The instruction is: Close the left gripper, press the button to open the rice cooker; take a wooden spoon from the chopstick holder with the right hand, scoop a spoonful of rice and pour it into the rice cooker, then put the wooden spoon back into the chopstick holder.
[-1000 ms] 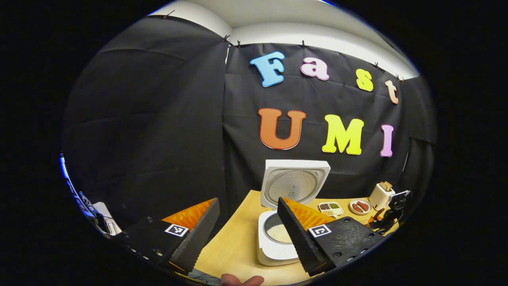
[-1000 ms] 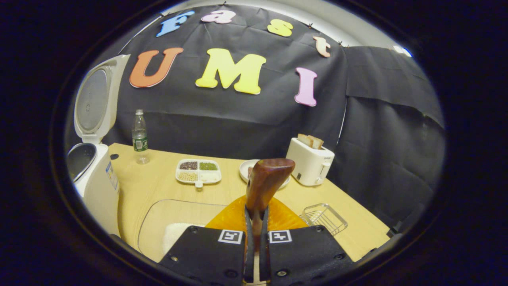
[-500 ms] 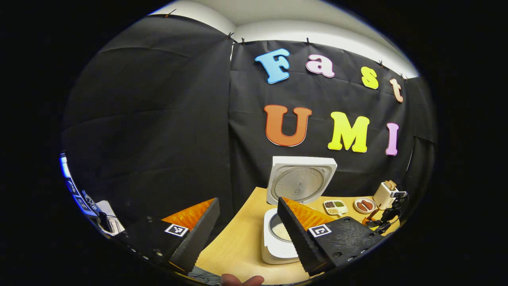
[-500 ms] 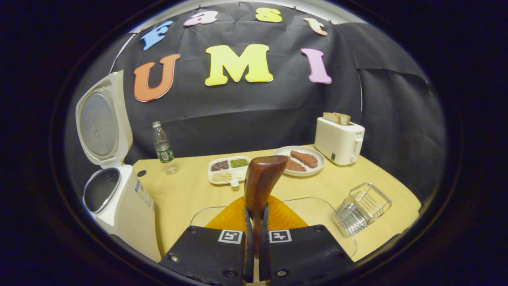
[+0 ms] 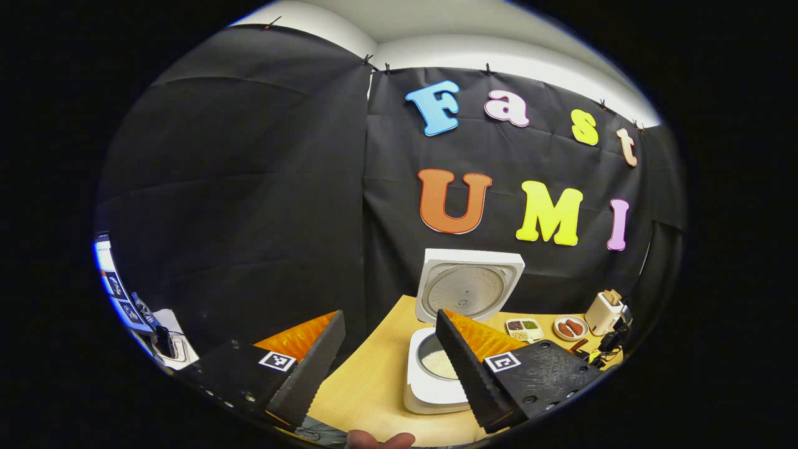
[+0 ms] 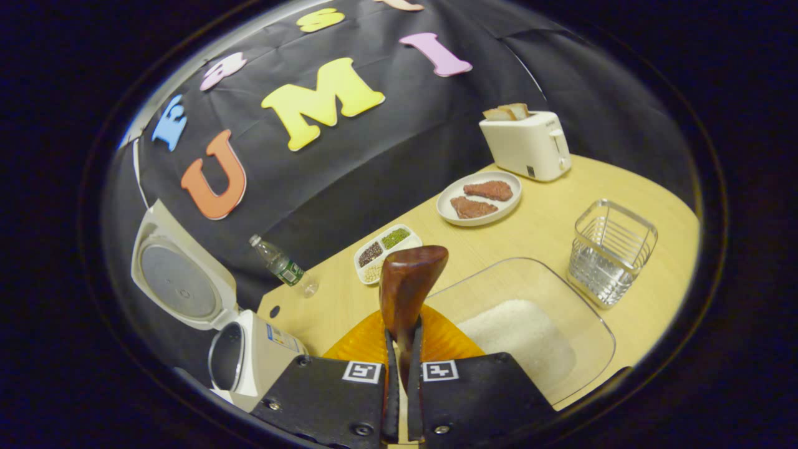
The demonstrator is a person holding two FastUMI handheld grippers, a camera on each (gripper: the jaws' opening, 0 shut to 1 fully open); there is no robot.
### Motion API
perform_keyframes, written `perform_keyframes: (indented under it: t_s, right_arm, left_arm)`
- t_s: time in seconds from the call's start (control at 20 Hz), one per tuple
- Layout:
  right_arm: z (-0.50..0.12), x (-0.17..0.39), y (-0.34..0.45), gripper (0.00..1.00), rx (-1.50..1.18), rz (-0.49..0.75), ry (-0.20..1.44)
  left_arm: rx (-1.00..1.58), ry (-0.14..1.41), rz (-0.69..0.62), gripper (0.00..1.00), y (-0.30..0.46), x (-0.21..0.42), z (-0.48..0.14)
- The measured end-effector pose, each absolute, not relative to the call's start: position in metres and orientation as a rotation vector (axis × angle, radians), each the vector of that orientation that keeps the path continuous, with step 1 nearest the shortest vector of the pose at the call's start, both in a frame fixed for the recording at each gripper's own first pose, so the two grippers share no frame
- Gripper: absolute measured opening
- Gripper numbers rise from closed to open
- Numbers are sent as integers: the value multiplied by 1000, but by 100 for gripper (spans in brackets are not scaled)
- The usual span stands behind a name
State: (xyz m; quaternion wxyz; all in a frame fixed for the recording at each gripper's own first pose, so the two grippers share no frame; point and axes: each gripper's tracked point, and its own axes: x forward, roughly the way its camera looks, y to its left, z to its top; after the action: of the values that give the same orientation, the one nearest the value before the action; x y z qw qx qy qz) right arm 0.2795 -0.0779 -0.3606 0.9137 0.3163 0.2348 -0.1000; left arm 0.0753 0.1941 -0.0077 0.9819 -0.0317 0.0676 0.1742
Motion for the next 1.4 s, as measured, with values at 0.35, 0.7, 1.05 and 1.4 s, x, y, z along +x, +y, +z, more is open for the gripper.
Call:
perform_keyframes:
  t_s: [0.35, 0.7, 1.05, 1.4]
  right_arm:
    - [-364, 262, -111, 10, 943, -222, 518]
    - [-318, 244, -159, 11, 1006, -192, 445]
    - [-230, 237, -169, 11, 1151, -121, 386]
    - [-134, 275, -86, 10, 1123, 113, 391]
  left_arm:
    - [-72, 128, 349, 94, 166, 62, -2]
    - [-69, 109, 330, 94, 138, 70, 3]
    - [-3, 59, 306, 94, 130, 87, 16]
    - [-1, 14, 363, 94, 150, 72, 19]
